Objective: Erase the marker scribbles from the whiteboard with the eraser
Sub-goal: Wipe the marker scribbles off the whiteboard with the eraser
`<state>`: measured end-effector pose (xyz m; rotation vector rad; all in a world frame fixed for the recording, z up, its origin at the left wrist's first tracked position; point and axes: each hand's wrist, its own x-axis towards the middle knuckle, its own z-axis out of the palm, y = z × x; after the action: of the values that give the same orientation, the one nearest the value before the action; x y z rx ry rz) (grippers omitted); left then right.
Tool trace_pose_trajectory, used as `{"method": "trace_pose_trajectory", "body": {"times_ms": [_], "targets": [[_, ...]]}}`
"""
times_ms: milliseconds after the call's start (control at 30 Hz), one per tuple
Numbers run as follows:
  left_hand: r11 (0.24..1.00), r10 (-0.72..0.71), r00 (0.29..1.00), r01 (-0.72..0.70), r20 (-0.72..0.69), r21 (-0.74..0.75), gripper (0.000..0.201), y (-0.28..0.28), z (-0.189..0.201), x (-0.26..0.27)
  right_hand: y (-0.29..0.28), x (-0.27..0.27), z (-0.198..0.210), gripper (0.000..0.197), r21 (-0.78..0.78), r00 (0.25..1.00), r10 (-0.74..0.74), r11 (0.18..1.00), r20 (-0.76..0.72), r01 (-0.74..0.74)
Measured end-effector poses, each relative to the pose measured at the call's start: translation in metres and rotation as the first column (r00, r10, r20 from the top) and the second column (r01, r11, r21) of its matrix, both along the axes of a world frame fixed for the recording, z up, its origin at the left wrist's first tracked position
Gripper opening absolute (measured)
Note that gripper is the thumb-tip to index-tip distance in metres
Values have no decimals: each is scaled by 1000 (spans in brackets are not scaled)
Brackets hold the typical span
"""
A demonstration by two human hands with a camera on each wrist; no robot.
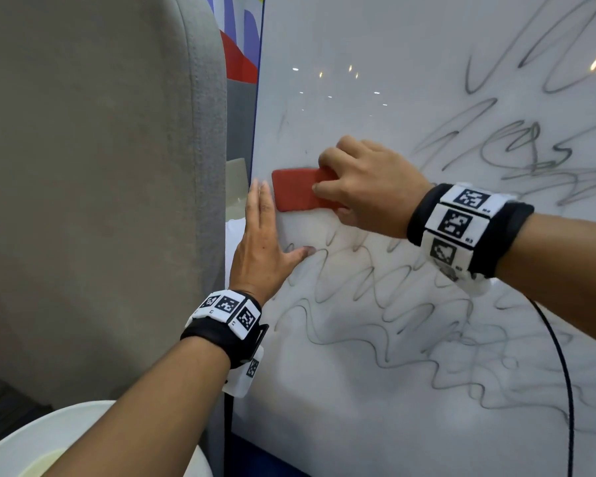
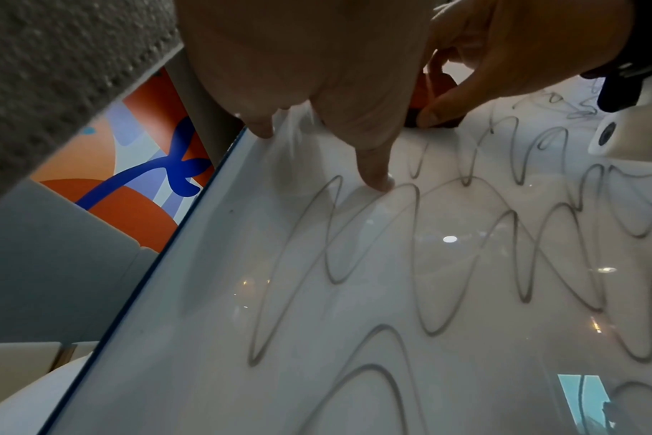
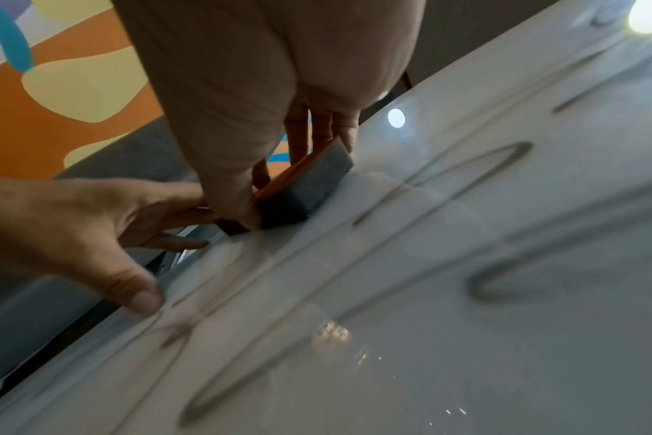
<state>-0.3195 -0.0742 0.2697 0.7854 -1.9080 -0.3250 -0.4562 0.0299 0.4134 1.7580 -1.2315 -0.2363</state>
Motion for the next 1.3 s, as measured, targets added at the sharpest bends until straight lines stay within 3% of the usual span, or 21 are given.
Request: {"method": "trace_pose_trajectory", "body": {"times_ms": [67,167,267,400,500,567,700,767,867,967,1067,1300], "targets": [[1000,-1,1000,1,-8,-6,125,-1,0,0,0,0,-13,25,-5,1000,10,1000,2,-10],[1000,-8,1000,7,-5,-4,126,-2,-1,1,3,0,-41,19,106,999,27,994,-24,-24],[1000,-22,1000,22,8,-8,127,-3,-2,0,1,-1,-31,22,167,997,9,986,-71,3],[999,-38,999,38,-1,-10,128,-3,-3,0,-6,3,2,24,43,1000,-11,999,-17,11],[999,-49,999,49,4,-12,127,-2,-1,1,-6,3,-14,24,3,999,-16,1000,33,16],[998,-38,998,40,43,-43,119,0,0,1,-3,3,-33,24,59,999,-23,998,25,22],[960,73,990,-38,119,-276,80,3,-4,-1,1,6,-35,15,180,999,-13,984,47,4],[944,82,991,-43,106,-326,73,2,-6,-4,1,5,-15,26,217,996,-12,976,86,-7],[955,68,996,-48,58,-291,70,3,-7,-7,5,7,38,31,67,988,18,997,156,-28],[969,136,991,-134,-5,-205,71,7,1,-9,15,3,76,60,-62,974,-195,977,117,203],[952,231,971,-214,56,-221,77,11,9,-11,17,-2,75,84,-84,939,-337,936,62,342],[926,252,959,-201,126,-319,73,10,-5,-10,12,-7,54,85,-117,911,-409,903,60,413]]}}
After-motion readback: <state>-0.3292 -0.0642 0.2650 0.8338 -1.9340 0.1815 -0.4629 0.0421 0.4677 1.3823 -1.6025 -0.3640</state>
